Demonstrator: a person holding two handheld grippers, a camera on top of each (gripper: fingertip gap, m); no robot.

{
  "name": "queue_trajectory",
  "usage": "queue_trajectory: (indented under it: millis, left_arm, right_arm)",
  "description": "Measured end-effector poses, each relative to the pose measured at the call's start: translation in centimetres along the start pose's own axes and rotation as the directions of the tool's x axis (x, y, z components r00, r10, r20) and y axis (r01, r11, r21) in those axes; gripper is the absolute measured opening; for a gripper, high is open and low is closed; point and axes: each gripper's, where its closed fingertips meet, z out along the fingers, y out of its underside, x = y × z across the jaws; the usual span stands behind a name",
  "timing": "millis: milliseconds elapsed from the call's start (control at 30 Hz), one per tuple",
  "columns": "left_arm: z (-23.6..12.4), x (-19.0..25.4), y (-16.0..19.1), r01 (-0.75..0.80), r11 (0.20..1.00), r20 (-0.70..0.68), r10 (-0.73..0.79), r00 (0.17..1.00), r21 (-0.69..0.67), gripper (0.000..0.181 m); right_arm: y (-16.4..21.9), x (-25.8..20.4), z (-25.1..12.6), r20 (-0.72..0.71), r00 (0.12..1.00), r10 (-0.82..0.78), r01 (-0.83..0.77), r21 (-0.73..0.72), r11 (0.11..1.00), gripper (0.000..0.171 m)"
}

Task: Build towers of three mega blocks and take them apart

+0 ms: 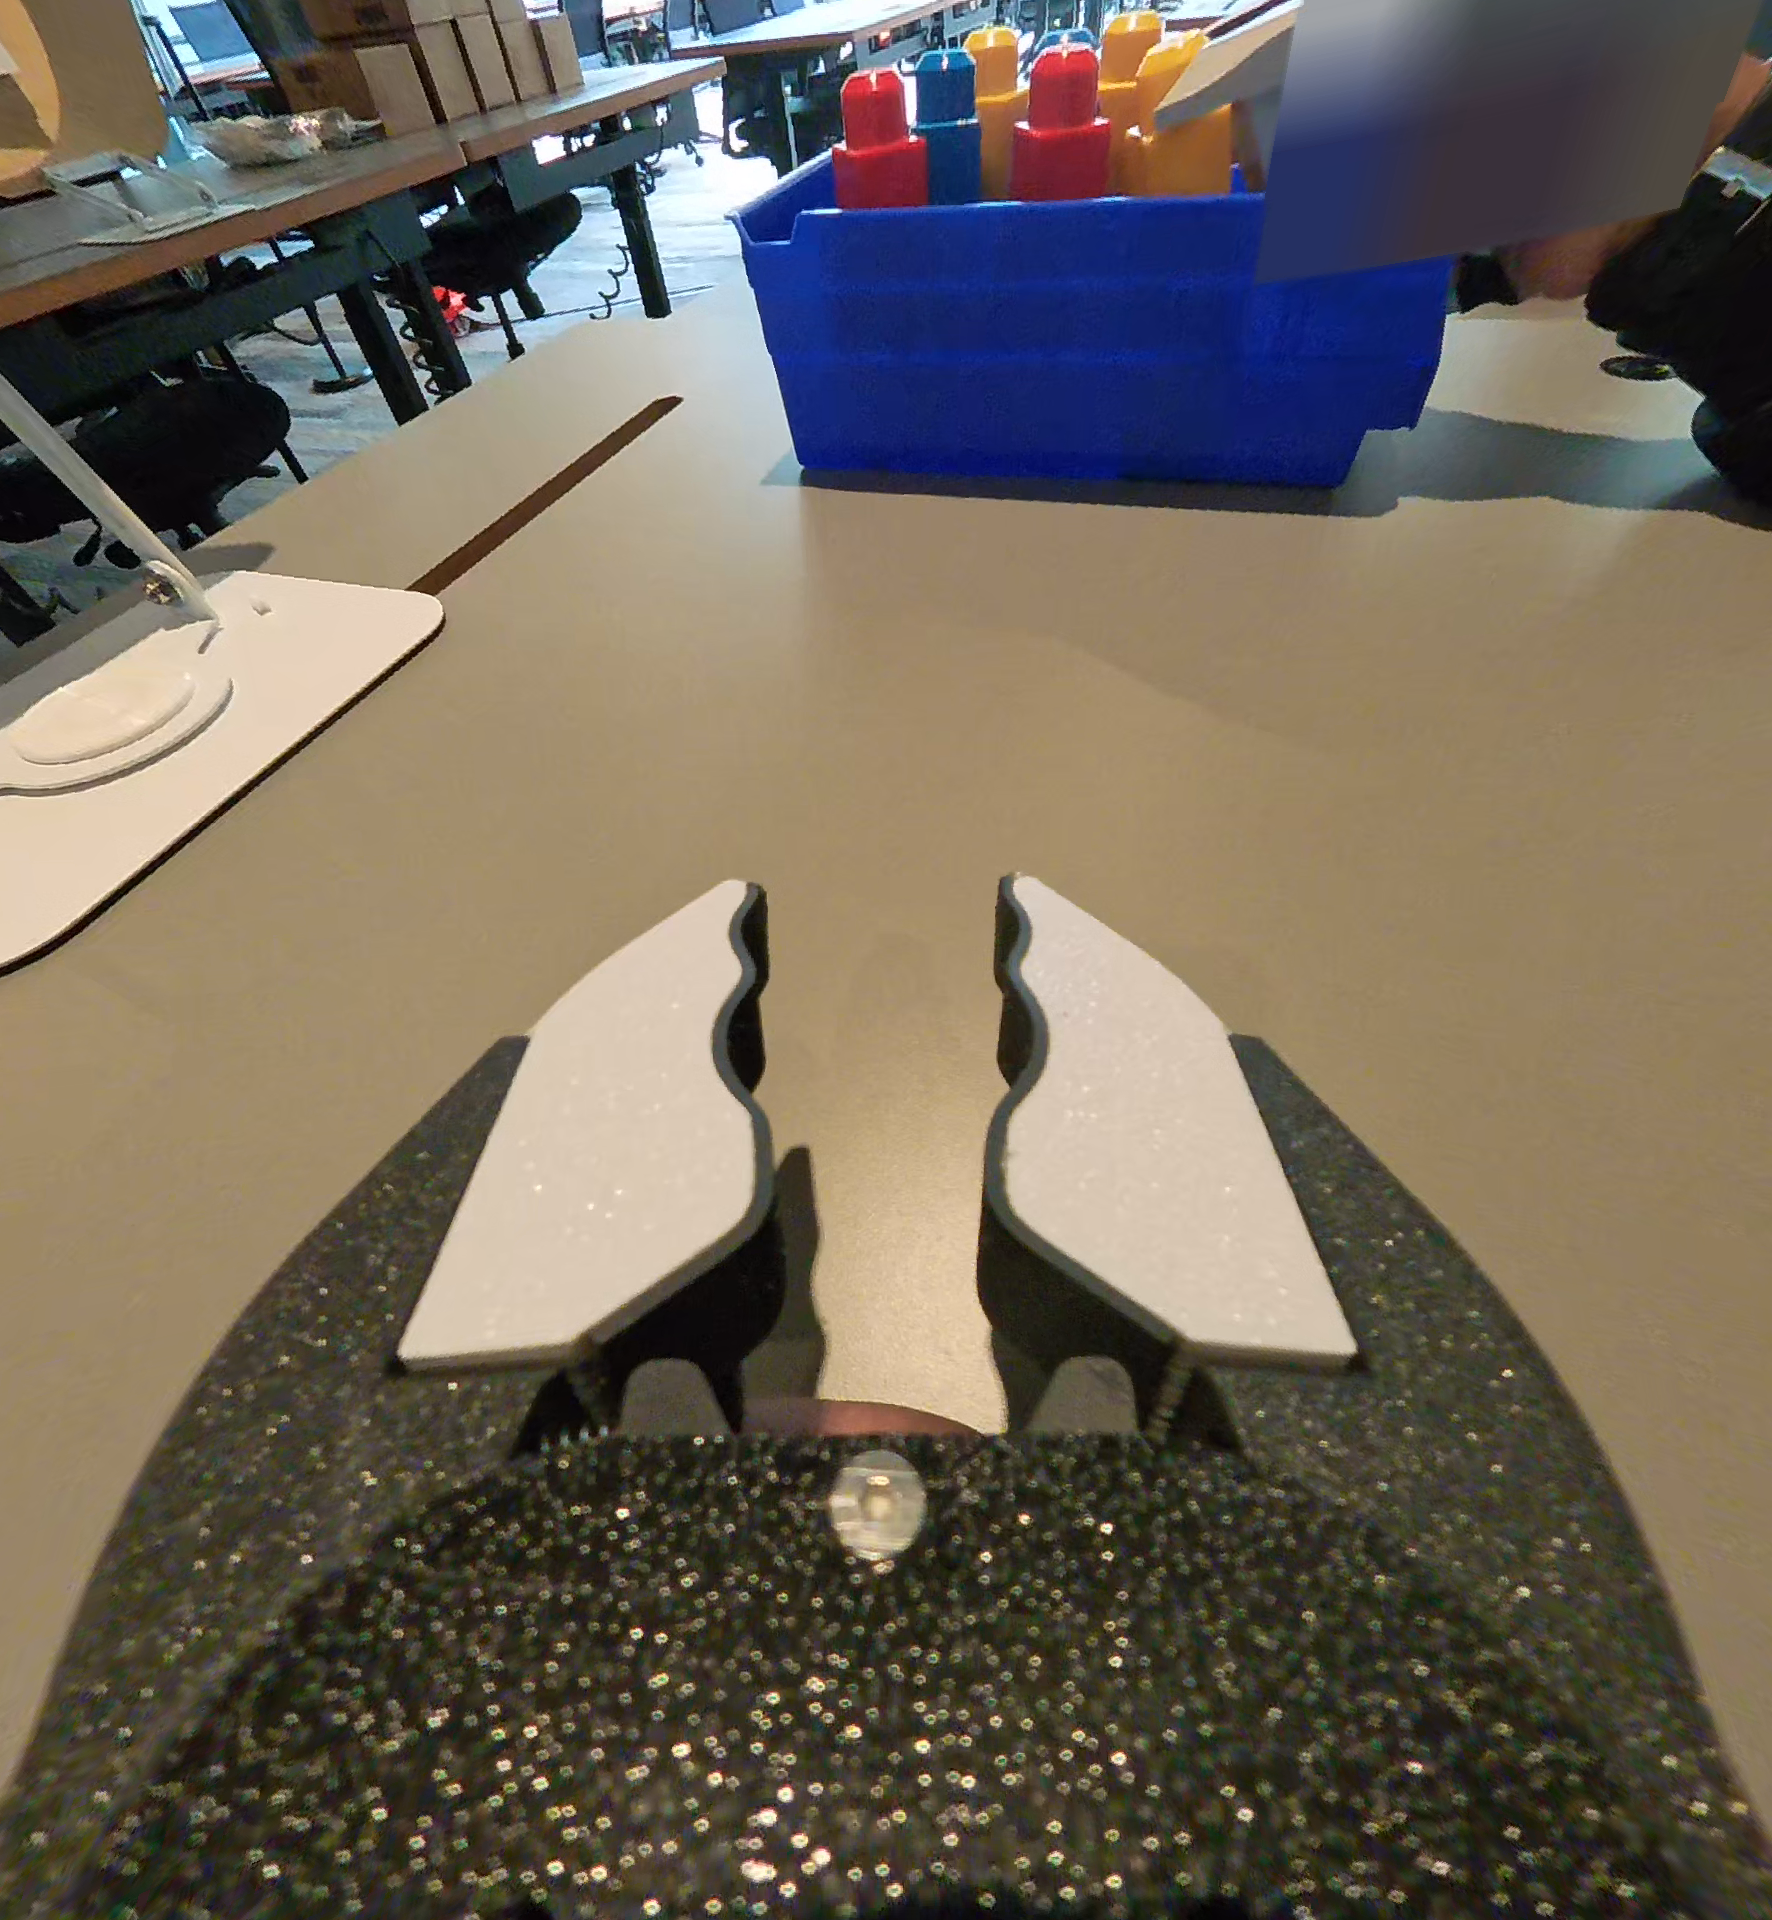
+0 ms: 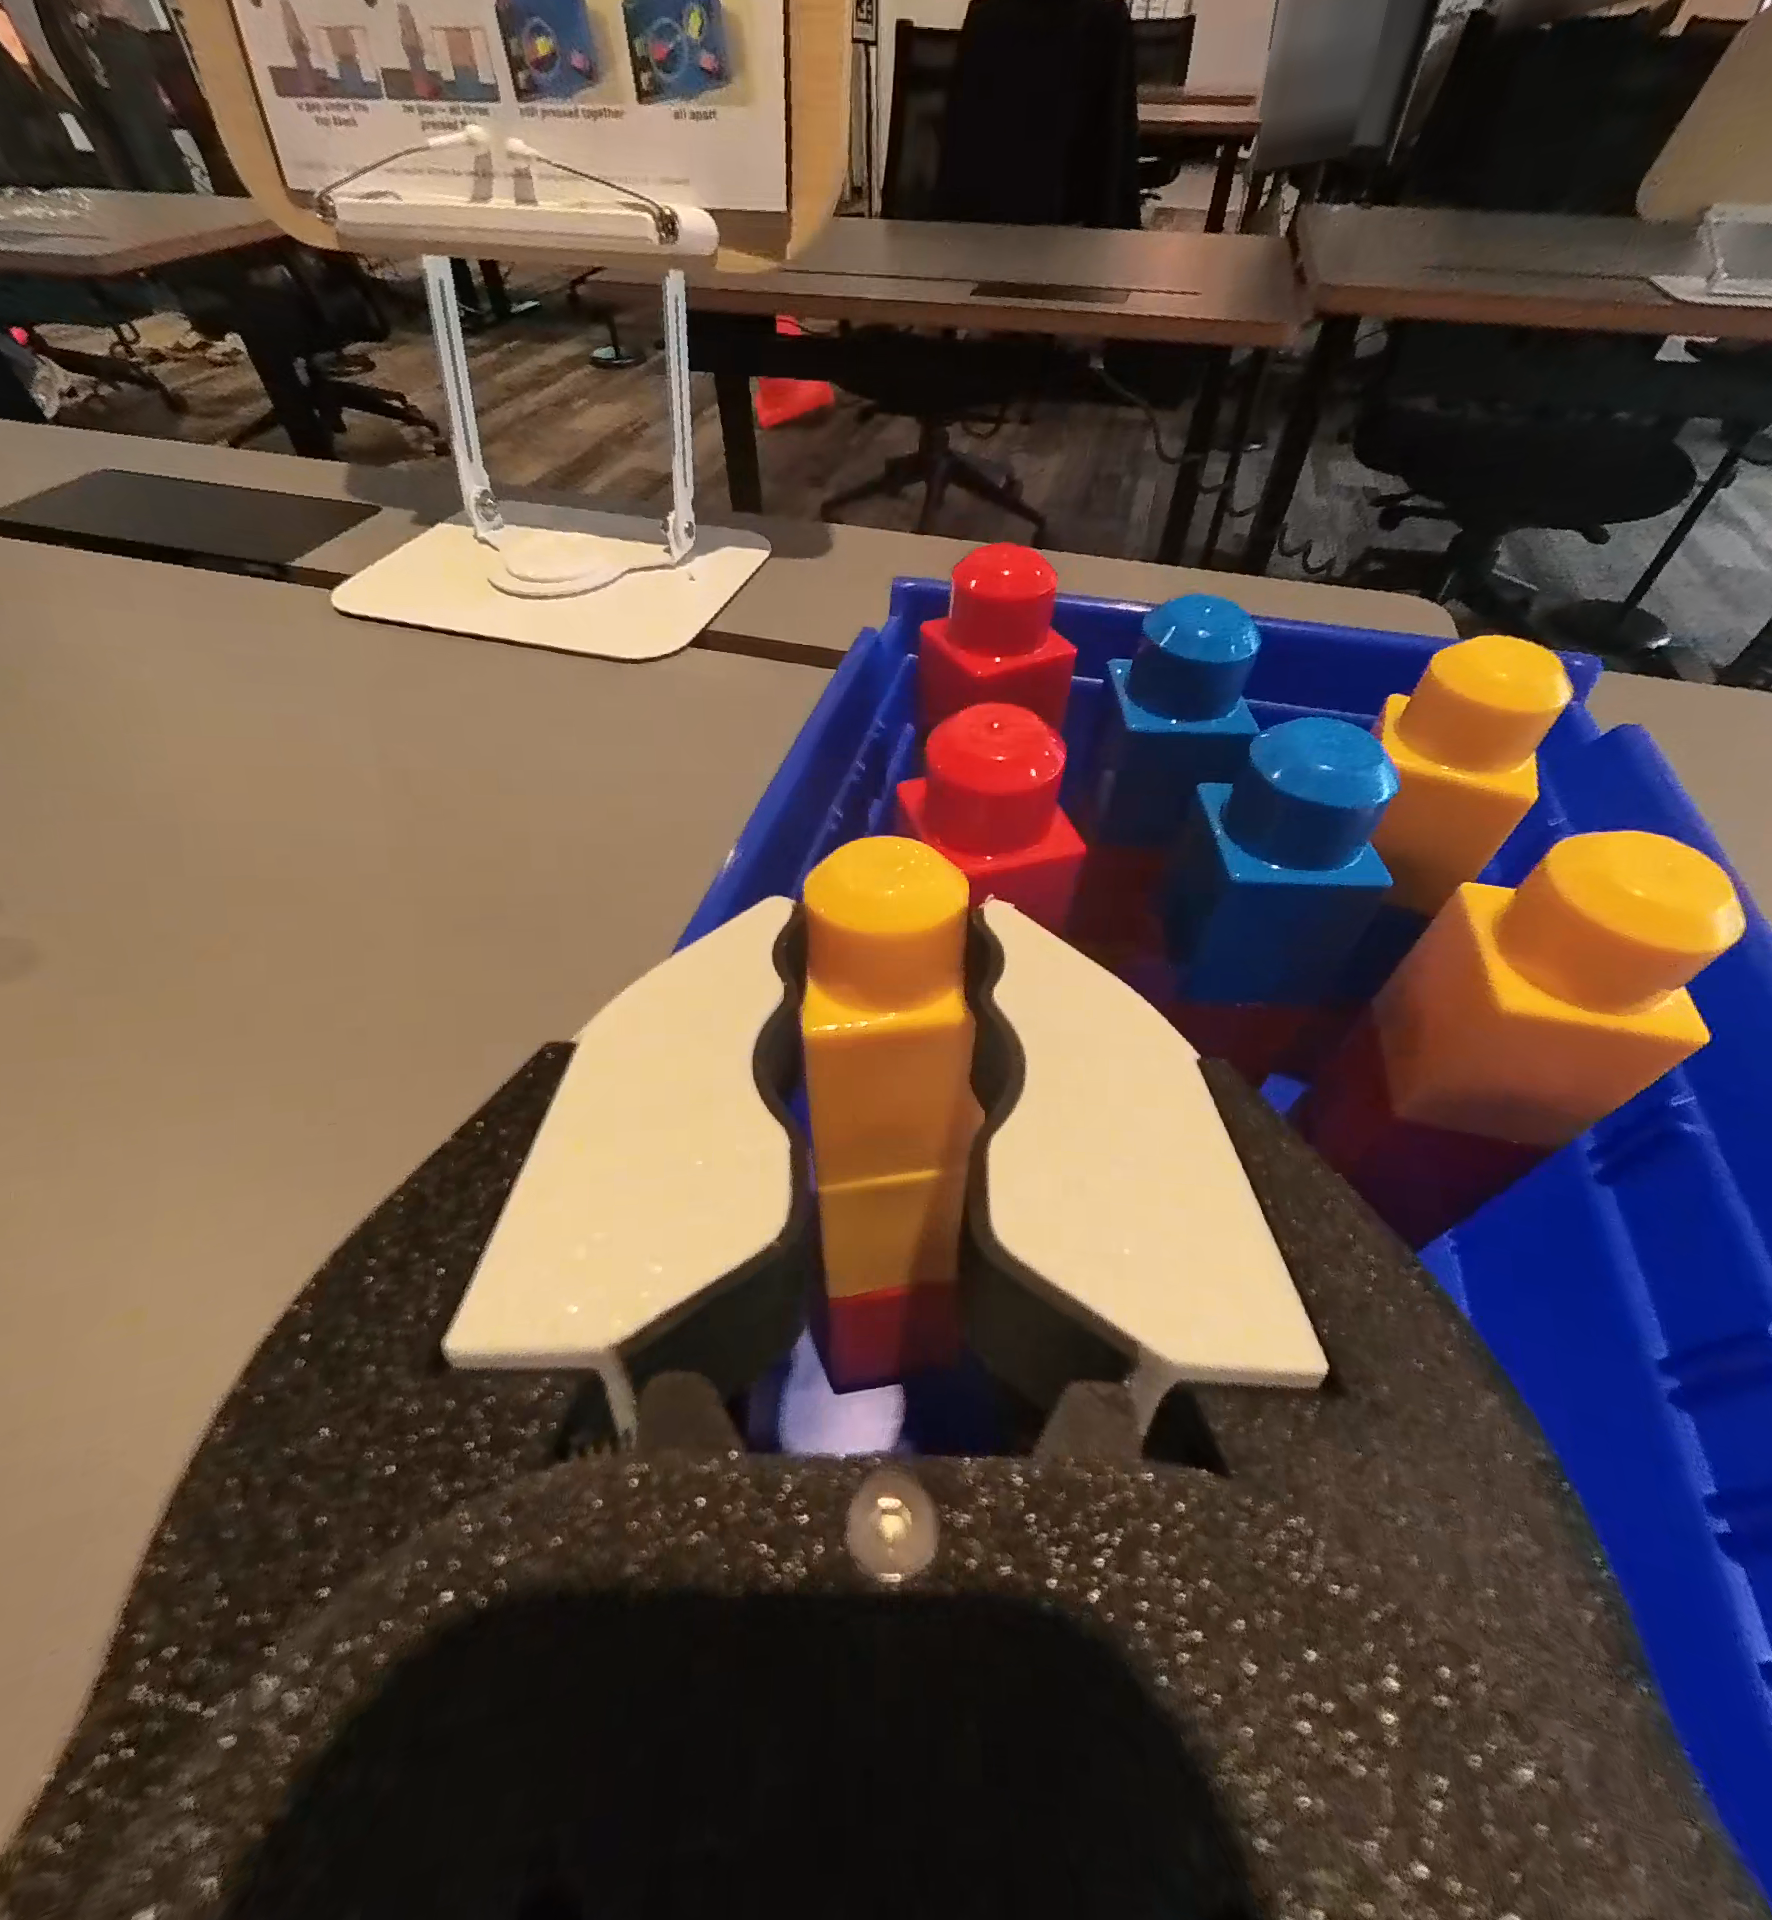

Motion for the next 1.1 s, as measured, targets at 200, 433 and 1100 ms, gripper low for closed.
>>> queue_trajectory:
  millis: [200,433,1100]
  left_arm:
    - [-0.1,0.2,-0.1,-0.017,1.0,0.001,0.017,1.0,0.006,0.041]
    - [-0.2,0.5,-0.1,-0.021,1.0,-0.011,0.021,1.0,0.007,0.041]
    - [-0.4,1.1,0.1,-0.031,1.0,-0.024,0.031,0.999,-0.002,0.041]
  right_arm:
    - [0.2,0.2,-0.4,-0.032,0.999,-0.019,0.017,-0.039,0.999,0.029]
    - [0.4,0.4,-1.0,-0.045,0.999,-0.018,0.015,-0.068,0.998,0.031]
    - [1.0,0.4,-2.1,-0.012,0.999,0.044,-0.044,-0.067,0.997,0.049]
